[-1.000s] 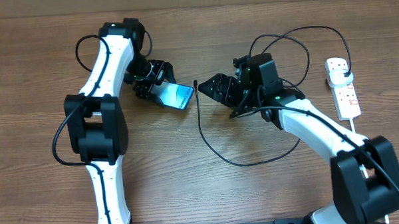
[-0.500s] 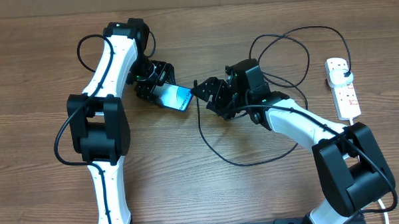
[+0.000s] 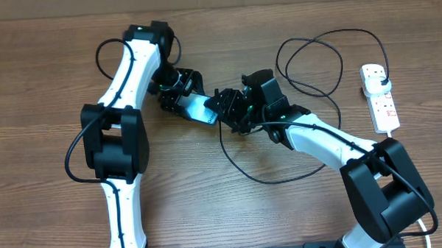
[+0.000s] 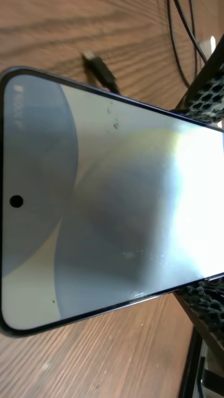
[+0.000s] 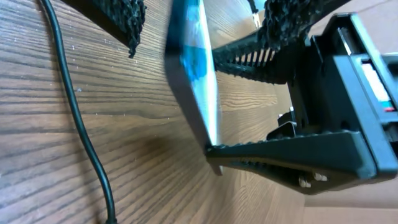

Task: Plug charger to phone and switch on socket
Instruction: 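Grasp the phone with right gripper next to left gripper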

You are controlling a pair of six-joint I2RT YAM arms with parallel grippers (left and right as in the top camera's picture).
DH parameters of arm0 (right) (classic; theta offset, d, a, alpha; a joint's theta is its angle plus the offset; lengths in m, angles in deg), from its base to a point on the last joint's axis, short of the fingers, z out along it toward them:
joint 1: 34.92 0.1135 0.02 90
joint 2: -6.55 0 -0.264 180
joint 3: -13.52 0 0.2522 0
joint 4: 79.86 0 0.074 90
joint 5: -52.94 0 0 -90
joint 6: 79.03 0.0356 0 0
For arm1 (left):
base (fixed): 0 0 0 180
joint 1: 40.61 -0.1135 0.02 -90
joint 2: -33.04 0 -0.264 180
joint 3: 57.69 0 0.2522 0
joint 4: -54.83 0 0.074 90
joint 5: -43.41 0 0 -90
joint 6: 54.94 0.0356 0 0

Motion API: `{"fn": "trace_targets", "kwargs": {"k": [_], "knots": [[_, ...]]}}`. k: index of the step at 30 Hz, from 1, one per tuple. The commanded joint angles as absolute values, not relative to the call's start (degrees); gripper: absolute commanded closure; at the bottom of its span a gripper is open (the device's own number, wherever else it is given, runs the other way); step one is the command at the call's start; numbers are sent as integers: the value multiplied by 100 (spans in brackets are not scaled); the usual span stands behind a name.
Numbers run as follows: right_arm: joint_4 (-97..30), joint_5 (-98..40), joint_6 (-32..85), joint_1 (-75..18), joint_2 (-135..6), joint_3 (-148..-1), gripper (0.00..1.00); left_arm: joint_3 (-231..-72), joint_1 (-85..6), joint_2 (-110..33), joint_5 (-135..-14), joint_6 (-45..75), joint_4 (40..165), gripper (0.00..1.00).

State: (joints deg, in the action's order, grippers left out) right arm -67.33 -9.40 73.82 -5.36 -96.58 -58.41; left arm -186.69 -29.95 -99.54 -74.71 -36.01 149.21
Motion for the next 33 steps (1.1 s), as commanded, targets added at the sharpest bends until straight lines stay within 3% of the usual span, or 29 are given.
{"fn": "trace_targets", "kwargs": {"k": [1, 17, 24, 33], "knots": [[-6705, -1187, 7414, -486, -9678, -5987, 41, -18840, -2834, -9982, -7692, -3717, 14965, 60], [-6556, -1412, 7220, -377, -9678, -5987, 60, -18840, -2622, -9982, -7694, -3721, 14958, 59], [-6512, -1517, 7200, -300, -9678, -5987, 63, -18840, -2622, -9982, -7758, -3719, 14958, 59], [-6497, -1519, 7202, -300, -9678, -5987, 77, -18840, -2622, -9982, -7777, -3719, 14958, 58]]}}
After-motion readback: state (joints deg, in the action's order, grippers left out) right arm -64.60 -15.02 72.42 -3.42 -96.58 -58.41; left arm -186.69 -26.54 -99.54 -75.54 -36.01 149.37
